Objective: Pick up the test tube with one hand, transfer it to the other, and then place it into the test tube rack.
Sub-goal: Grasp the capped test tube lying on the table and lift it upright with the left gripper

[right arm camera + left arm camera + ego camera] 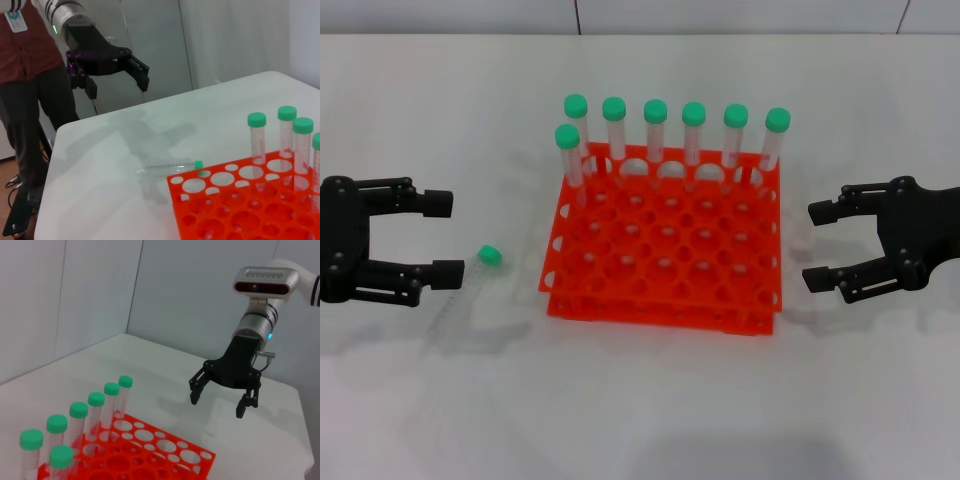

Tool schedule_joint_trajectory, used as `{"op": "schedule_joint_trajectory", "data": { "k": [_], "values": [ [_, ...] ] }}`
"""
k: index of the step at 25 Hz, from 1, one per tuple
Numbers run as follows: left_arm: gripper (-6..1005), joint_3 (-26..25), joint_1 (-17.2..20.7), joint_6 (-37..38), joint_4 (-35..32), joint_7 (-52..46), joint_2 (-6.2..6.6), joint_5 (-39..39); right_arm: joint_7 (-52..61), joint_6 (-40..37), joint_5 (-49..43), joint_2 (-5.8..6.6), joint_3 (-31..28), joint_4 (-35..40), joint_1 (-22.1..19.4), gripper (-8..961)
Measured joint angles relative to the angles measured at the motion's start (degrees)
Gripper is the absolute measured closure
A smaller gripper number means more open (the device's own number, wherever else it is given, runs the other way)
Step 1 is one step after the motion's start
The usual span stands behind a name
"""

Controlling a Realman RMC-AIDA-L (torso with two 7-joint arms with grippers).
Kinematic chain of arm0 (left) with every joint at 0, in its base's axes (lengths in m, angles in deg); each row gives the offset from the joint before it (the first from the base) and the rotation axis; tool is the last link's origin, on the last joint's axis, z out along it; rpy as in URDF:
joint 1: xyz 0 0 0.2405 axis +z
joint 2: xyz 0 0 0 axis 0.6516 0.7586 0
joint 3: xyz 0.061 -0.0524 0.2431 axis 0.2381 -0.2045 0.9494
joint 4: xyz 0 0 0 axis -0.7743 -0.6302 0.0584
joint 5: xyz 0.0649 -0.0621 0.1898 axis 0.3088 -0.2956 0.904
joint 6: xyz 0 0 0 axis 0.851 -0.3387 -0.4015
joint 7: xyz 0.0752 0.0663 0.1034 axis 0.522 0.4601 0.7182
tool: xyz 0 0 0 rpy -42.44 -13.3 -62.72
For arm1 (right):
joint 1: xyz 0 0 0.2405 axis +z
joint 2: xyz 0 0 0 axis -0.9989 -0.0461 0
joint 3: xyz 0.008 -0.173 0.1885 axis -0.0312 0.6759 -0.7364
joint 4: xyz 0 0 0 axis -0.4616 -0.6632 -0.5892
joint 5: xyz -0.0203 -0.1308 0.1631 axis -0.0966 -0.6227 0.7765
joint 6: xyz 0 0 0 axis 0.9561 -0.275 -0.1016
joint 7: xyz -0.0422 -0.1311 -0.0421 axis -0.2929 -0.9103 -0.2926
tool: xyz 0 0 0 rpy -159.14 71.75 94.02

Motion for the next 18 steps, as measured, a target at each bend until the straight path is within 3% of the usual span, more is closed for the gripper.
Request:
{"op": "schedule_joint_trajectory", "data": {
  "k": [18],
  "values": [
    [123,-0.11,-0.09,-0.21,-0.14,-0.92,0.25,-0.01,-0.34,0.01,0.03,-0.27,-0.78,0.00,-0.10,96]
  ]
}}
